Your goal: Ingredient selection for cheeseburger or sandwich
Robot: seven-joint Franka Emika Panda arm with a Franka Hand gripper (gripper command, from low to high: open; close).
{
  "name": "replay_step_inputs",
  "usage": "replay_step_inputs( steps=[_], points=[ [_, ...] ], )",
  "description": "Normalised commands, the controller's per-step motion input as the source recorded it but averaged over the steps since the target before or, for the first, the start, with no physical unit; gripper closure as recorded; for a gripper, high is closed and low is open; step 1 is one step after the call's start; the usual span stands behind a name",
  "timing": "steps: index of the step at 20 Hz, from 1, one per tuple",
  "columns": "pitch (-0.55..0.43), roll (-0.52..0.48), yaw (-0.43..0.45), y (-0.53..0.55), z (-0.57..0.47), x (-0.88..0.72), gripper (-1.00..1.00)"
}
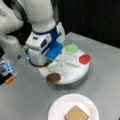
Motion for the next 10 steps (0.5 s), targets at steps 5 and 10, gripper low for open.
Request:
replay_step_inputs(
  steps=[5, 10],
  points=[
    [0.197, 0.405, 0.163, -0.36, 0.11, 0.37, -1.0],
    [0.228, 0.38, 0.155, -0.36, 0.1, 0.35, -1.0]
  ],
)
